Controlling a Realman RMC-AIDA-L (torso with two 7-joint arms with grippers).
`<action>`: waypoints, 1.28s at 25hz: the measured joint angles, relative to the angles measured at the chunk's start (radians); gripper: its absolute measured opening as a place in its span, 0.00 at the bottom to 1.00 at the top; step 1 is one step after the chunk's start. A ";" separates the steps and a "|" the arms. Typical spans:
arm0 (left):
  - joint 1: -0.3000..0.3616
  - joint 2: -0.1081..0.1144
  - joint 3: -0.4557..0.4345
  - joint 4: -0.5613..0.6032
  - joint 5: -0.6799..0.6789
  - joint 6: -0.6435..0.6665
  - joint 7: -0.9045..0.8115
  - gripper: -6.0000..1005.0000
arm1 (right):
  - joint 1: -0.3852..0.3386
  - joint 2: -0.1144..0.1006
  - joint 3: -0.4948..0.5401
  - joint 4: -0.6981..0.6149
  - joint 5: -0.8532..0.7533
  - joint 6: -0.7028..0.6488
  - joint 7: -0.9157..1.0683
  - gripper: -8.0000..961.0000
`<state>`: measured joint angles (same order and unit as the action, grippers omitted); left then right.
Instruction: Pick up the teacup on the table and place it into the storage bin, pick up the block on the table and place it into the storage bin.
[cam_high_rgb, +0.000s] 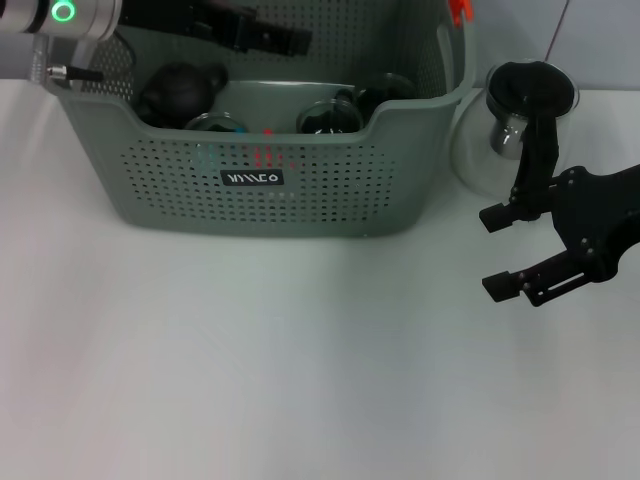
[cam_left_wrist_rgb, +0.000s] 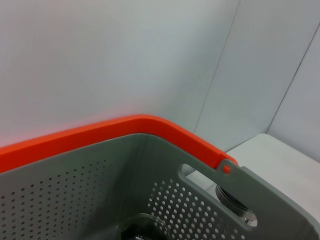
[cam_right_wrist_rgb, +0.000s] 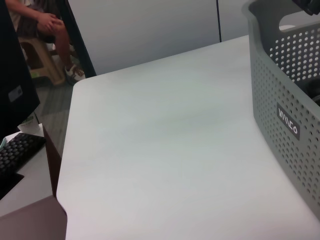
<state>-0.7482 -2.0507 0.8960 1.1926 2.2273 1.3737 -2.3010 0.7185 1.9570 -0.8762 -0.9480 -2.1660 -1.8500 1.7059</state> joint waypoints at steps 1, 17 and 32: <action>0.000 -0.001 0.001 0.000 0.000 0.000 0.000 0.87 | 0.000 0.000 0.001 0.000 0.000 0.000 0.000 0.97; 0.283 -0.105 -0.009 0.210 -0.282 0.298 0.256 0.87 | 0.001 0.004 0.022 0.009 0.008 0.001 -0.028 0.97; 0.417 -0.111 -0.215 0.040 -0.364 0.568 0.522 0.87 | -0.028 0.052 0.076 0.013 0.024 0.007 -0.109 0.97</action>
<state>-0.3308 -2.1619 0.6813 1.2326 1.8631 1.9419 -1.7785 0.6901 2.0094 -0.8006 -0.9349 -2.1421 -1.8429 1.5974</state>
